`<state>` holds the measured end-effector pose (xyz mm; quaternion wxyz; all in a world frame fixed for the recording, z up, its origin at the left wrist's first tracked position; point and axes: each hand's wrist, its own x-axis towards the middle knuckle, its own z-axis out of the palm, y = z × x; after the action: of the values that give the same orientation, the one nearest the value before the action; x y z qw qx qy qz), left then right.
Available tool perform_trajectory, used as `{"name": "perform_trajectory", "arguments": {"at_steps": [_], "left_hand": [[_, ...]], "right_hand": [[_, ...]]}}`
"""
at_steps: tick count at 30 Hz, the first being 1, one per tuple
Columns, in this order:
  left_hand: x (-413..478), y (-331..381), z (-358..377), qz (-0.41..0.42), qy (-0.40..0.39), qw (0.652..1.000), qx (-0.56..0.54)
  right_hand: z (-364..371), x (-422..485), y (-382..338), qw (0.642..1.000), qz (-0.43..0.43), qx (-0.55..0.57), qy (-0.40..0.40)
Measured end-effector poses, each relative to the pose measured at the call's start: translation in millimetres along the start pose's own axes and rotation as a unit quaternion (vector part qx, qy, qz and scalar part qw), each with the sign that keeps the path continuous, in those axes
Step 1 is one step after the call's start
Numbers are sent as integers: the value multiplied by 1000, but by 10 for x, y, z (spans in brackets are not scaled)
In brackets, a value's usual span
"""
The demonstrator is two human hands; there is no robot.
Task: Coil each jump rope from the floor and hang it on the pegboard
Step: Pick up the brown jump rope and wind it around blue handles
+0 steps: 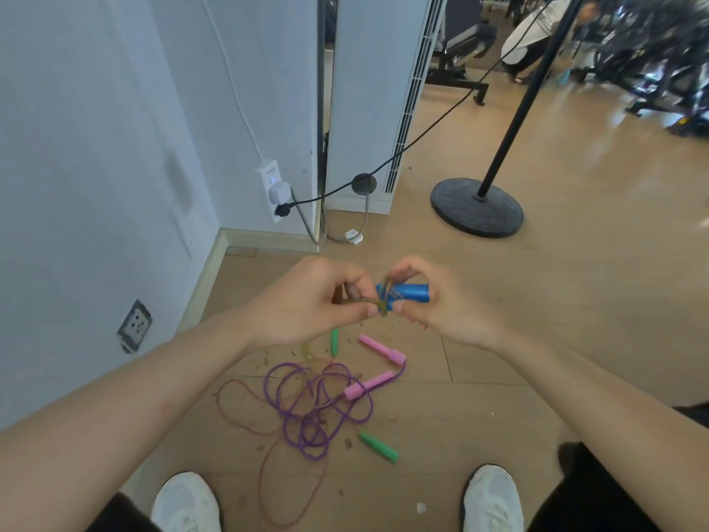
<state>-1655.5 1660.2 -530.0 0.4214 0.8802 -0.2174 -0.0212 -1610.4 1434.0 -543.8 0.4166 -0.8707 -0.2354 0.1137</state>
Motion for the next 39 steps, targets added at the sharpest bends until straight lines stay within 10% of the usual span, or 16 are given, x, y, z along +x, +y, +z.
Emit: {"name": "perform_trajectory", "arguments": {"at_steps": [10,30,39], "left_hand": [[90,-63,-53,5,58,998,-4],[13,10,-181,-66,92,982,-153],[34,80,27,72,2,996,-44]], "right_hand": [[64,-115,-185,977,0,117,-179],[-104,-58,-249,945,8,326,-39],[33,-22,-303,942,100,319,-38]]}}
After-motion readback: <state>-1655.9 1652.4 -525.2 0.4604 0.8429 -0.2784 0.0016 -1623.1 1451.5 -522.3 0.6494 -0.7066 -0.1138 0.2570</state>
